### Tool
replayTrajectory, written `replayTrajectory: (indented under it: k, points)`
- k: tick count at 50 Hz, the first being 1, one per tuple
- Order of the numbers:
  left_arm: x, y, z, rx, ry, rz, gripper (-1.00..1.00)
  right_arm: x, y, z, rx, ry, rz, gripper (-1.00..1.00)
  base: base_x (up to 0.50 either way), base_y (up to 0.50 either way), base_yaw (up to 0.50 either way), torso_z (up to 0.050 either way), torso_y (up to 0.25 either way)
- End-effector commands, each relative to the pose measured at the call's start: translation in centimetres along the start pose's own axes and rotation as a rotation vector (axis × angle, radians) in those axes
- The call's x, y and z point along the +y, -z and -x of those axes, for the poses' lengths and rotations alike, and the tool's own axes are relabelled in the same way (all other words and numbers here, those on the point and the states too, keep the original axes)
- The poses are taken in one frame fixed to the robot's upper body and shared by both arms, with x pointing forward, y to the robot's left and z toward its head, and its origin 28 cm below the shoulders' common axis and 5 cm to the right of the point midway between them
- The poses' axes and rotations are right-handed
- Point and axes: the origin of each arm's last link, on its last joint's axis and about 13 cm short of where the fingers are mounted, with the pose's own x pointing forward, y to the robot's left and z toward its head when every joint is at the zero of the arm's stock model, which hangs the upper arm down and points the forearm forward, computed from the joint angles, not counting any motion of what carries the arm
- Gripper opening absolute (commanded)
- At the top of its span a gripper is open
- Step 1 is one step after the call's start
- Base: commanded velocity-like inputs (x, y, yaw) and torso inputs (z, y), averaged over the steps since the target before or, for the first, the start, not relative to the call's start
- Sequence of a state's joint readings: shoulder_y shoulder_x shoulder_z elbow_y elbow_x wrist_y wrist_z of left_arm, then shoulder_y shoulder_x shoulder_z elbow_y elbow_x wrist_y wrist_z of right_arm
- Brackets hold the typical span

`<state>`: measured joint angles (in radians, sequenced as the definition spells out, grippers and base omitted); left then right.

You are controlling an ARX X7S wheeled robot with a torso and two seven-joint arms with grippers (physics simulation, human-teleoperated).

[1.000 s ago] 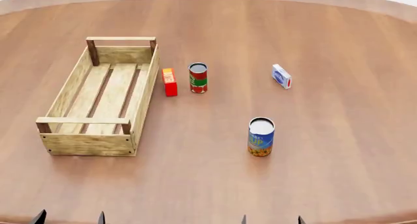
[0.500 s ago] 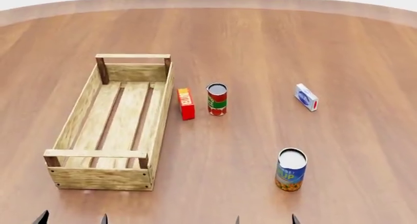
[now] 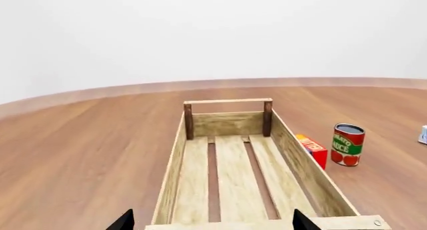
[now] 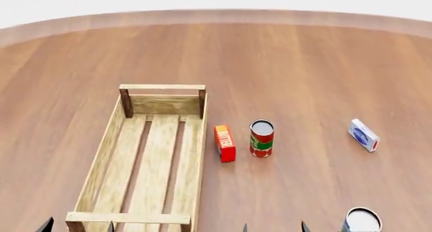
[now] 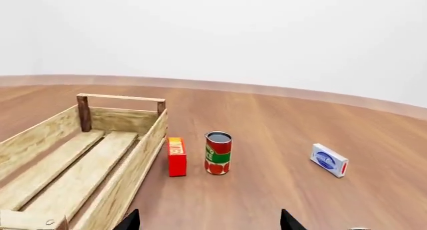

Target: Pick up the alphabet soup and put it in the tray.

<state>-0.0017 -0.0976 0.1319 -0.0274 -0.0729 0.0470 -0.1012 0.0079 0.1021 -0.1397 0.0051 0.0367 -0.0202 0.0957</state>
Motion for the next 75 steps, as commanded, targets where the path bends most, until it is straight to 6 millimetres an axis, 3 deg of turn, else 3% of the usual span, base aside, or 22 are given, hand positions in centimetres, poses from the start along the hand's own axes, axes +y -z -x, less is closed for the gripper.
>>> replayTrajectory:
  k: [1, 35, 45, 53, 59, 75]
  points:
    - [0.0, 0.0, 0.0, -0.001, 0.006, -0.001, 1.0, 0.0, 0.0, 0.0, 0.0, -0.001, 0.0, 1.0, 0.39, 0.28, 0.0, 0.0, 0.0]
    - [-0.1, -0.1, 0.3, -0.005, 0.008, -0.009, 1.0, 0.0, 0.0, 0.0, -0.001, -0.002, -0.015, 1.0, 0.44, 0.26, 0.0, 0.0, 0.0]
    - [-0.1, -0.1, 0.3, -0.004, 0.007, -0.008, 1.0, 0.0, 0.0, 0.1, 0.017, 0.009, -0.039, 1.0, 0.0, 0.0, 0.0, 0.0, 0.0]
    - [-0.1, 0.2, 0.2, 0.006, 0.0, -0.004, 1.0, -0.6, -1.5, 0.2, 0.133, -0.012, -0.091, 1.0, 0.0, 0.0, 0.0, 0.0, 0.0]
    - [-0.1, 0.2, 0.1, 0.006, 0.002, -0.005, 1.0, -2.0, -4.9, 0.6, 0.181, -0.026, -0.095, 1.0, 0.0, 0.0, 0.0, 0.0, 0.0]
    - [-0.1, 0.2, 0.3, 0.004, 0.001, -0.009, 1.0, -5.8, -9.7, 4.4, 0.265, -0.084, -0.022, 1.0, 0.0, 0.0, 0.0, 0.0, 0.0]
